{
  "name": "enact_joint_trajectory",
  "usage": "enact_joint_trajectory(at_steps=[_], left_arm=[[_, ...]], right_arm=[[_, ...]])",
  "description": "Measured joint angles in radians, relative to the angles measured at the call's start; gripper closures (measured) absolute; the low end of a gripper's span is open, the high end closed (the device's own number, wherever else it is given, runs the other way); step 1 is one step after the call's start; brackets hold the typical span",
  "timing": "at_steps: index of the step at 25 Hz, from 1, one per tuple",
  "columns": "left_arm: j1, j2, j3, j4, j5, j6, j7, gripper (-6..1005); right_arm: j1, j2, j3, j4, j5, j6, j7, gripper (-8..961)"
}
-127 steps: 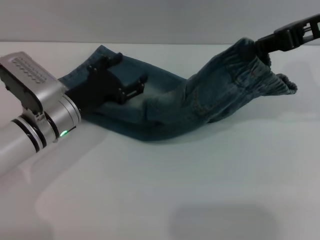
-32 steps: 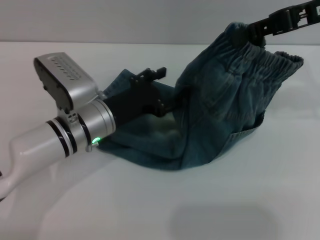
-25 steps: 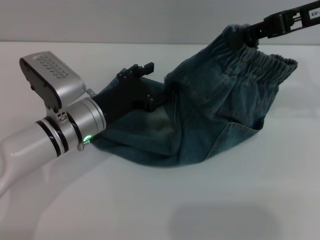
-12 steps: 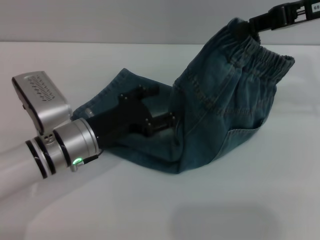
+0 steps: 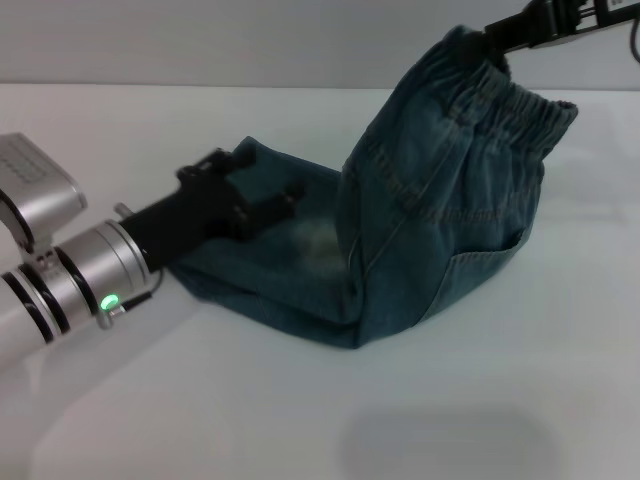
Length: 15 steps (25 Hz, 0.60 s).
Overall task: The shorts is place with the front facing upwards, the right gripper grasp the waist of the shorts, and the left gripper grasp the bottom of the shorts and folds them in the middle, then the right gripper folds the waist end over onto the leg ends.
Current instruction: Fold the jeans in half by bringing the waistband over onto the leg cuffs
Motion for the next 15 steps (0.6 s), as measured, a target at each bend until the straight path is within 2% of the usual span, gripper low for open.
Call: enact_joint_trajectory(at_steps=[3,5,9,15], left_arm=[[0.003,0.000,-0.059,0.000,0.000,-0.042,0.018,170],[0.014,-0.010,-0.122,0.000,0.000,-0.056,0.052,170],[0.028,-0.023,-0.191,0.004,0.000,-0.060,0.106,170],[0.033,-0.031,-0.256,-0.002,-0.010,-0.077,0.160,170]], right_arm=[[0.013,0.008,-0.036,0.001,0.000,0.007,0.000,947],[0.023,0.018,-0.068,0.002,0.000,0.024,-0.003,943],[0.046,0.045,-0.122,0.004,0.001,0.062,-0.016,935],[0.082,0.089,-0.134,0.025,0.002,0.117,-0.081,922]])
